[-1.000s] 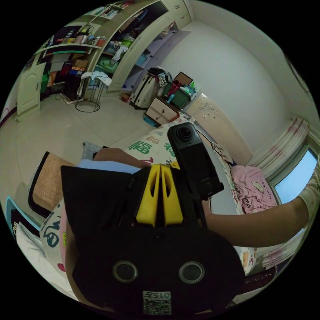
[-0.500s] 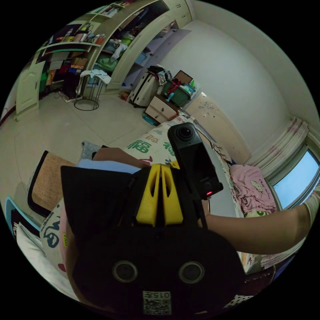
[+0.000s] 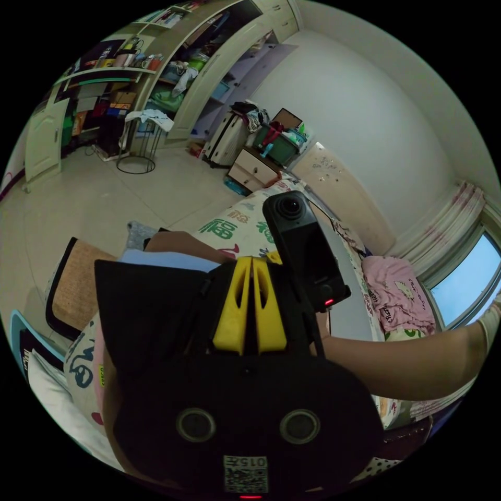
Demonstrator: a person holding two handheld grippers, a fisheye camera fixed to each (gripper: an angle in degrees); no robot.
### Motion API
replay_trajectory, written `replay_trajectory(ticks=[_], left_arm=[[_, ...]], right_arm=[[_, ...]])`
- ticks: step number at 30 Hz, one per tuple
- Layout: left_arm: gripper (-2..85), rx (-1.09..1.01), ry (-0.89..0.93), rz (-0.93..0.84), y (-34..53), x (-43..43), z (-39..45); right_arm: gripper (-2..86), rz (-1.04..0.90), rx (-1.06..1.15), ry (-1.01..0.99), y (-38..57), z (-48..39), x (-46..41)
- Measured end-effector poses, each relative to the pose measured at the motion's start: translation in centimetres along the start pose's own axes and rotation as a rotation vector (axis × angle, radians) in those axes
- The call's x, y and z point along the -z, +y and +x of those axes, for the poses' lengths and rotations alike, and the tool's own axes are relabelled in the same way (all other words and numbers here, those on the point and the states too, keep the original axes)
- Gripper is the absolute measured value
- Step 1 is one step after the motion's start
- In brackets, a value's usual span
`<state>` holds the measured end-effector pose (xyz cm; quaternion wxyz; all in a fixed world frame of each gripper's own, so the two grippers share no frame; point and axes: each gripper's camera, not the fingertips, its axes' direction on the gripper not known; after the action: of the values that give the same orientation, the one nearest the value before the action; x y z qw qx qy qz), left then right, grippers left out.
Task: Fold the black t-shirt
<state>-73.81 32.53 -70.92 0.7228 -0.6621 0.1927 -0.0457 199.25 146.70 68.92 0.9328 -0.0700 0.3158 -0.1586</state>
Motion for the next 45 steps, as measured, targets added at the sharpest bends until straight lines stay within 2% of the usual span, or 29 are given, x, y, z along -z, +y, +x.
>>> replay_trajectory(ticks=[11,23,35,45], left_arm=[[-0.9,0.008,-0.006,-0.016,1.6,0.1,-0.2],[-0.9,0.000,-0.016,-0.022,1.8,0.7,-0.8],[-0.9,-0.008,0.001,-0.021,-0.1,1.7,-2.5],[-0.9,-0.006,0.007,-0.023,-3.1,3.2,-4.1]], right_arm=[[-1.0,-0.011,0.011,-0.004,-0.5,-1.0,0.7],[-1.0,-0.018,0.018,-0.017,-4.9,-6.5,1.5],[-1.0,-0.026,0.019,-0.015,-14.3,-16.5,3.1],[-1.0,-0.026,0.017,-0.014,-26.2,-28.0,6.2]])
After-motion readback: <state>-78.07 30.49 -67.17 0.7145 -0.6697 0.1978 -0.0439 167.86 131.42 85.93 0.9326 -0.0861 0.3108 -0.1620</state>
